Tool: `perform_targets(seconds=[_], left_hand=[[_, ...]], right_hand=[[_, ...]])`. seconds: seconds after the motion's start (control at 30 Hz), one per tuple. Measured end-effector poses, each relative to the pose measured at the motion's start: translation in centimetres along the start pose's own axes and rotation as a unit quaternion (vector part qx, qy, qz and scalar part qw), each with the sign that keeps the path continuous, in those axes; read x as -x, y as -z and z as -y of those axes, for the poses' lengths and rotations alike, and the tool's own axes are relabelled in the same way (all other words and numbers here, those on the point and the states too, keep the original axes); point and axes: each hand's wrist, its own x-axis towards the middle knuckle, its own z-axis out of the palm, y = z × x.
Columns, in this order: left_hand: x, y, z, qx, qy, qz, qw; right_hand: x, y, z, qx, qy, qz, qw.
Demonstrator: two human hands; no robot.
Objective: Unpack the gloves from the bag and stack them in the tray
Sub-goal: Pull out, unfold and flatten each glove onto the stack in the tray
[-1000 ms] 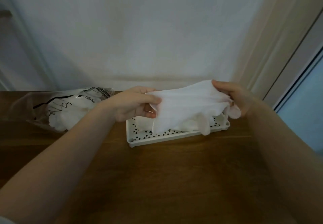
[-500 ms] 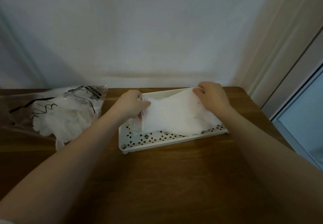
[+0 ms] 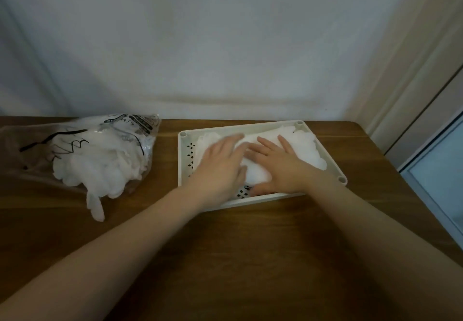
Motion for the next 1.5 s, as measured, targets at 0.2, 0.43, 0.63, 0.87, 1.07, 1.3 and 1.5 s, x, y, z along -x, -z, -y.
perform_targets(seconds=[0.2,0.43,0.63,0.87,1.07,1.3,1.5], left_hand=[[0.4,-1.6,2.1,-0.064,0.054,0.211,0.974],[1.7,-0.5,5.6,-0.028,0.039,0.195,0.98],[1.3,-1.1,5.7,-0.042,0.072,0.183,0.98],[1.3,-1.7,5.0,0.036,0.134,0.155,0.978],[1.9,-0.5,3.4,0.18,0.158,0.062,0.969],[7.5,5.2,6.5,0.176,0.07,-0.254,0.949],[11.7,5.5,12.1,0.144,0.039,-0.349,0.925]], right_hand=[[0.6,-0.7,-0.3,-0.018,-0.035,0.017,0.999],[1.6,-0.8,1.9,0.015,-0.031,-0.012,0.999],[1.3,-1.4,1.3,0.011,-0.127,-0.007,0.992],[1.8,-0.7,0.6,-0.033,-0.236,0.025,0.971],[1.6,3.4,5.4,-0.051,-0.124,-0.12,0.984],[-0.8,4.8,15.3,-0.202,0.029,-0.246,0.948],[-4.2,2.7,22.4,0.076,0.253,-0.177,0.948]])
